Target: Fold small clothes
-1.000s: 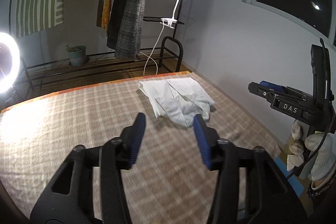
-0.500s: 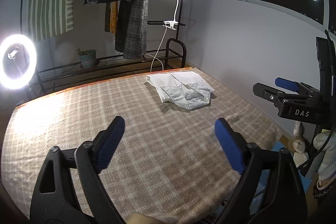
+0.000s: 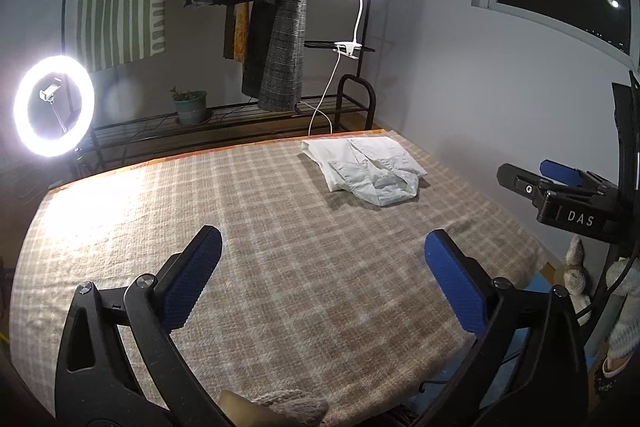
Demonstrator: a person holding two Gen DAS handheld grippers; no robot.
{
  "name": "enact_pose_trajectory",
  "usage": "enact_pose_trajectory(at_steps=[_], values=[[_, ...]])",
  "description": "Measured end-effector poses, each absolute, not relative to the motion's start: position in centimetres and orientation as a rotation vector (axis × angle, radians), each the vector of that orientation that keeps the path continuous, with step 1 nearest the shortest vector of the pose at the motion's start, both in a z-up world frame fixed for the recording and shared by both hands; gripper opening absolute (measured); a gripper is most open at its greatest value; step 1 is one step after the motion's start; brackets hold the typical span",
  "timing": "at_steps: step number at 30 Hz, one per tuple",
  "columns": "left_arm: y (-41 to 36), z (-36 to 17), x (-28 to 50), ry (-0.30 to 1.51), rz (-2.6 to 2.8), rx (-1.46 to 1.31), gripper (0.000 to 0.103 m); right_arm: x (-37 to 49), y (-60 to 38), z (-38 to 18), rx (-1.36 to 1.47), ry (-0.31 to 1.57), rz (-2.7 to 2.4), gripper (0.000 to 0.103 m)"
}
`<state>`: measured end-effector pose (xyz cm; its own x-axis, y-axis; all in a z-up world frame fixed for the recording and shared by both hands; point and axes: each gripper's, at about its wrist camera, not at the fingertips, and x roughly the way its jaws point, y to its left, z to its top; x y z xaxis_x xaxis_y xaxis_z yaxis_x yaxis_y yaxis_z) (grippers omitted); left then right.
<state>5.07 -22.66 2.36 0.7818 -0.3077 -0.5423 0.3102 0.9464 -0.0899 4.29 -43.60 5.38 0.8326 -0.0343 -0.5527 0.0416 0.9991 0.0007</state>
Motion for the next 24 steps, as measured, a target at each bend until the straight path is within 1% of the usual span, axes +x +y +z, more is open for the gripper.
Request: enact_pose_trajectory(at_steps=[9, 24], values=[[-22.63, 1.93, 4.93, 0.608, -0.338, 0.014, 0.103, 4.25, -43.76, 4.96, 0.013, 0.594, -0.057, 0.103], [-22.37, 2.34, 4.51, 0.590, -0.340, 0.009, 0.103, 4.04, -42.93, 5.28, -0.013, 0.591, -0.040, 0.103]])
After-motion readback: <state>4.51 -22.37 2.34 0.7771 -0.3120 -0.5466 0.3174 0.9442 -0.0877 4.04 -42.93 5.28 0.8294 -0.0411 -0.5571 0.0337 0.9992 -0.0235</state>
